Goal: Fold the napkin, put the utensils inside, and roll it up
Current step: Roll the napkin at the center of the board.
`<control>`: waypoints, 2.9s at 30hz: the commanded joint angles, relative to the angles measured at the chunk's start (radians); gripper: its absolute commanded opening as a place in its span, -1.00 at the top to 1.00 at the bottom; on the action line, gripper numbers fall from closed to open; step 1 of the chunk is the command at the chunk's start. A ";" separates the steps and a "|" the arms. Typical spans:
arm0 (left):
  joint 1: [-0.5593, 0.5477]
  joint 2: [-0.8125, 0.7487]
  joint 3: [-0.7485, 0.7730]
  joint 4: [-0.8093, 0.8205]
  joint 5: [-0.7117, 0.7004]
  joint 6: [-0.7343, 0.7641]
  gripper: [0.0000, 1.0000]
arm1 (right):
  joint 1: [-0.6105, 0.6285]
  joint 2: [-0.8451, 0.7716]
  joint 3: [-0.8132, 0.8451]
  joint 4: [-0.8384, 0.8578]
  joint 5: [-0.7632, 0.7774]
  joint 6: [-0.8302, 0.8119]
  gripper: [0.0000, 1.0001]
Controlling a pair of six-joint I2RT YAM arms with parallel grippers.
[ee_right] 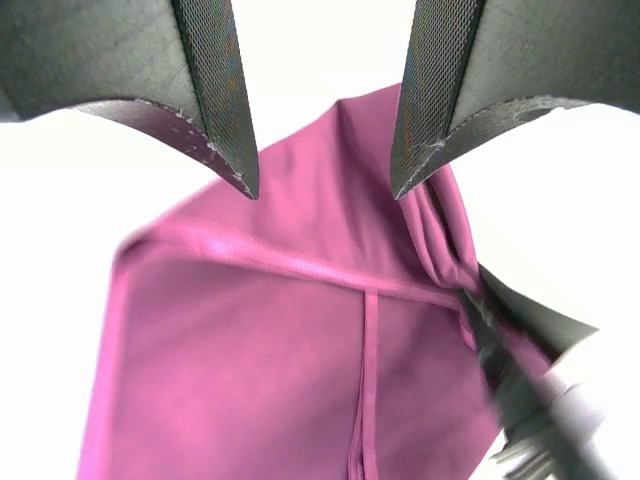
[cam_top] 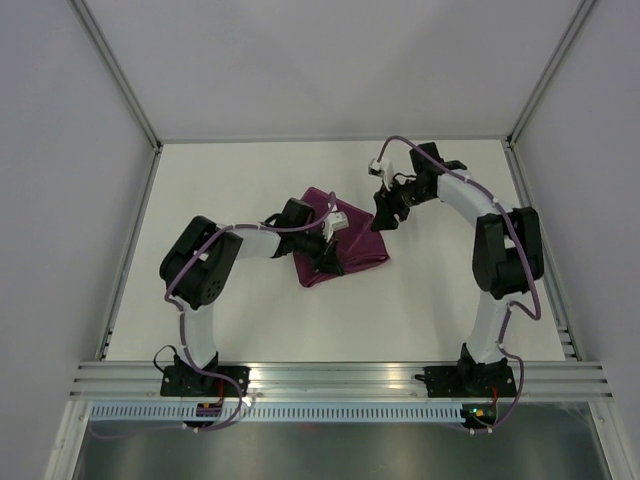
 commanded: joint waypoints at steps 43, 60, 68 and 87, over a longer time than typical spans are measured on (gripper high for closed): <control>0.071 0.372 0.380 -0.537 0.345 -0.046 0.95 | 0.532 -0.449 -0.902 0.784 0.506 -0.443 0.07; 0.071 0.377 0.400 -0.572 0.359 -0.026 0.94 | 0.532 -0.372 -0.839 0.675 0.577 -0.488 0.32; 0.071 0.340 0.397 -0.572 0.327 -0.016 0.52 | 0.529 -0.357 -0.799 0.539 0.552 -0.486 0.62; 0.163 -0.041 0.129 -0.109 -0.154 -0.266 0.14 | 0.373 -0.110 -0.396 -0.041 0.210 -0.549 0.95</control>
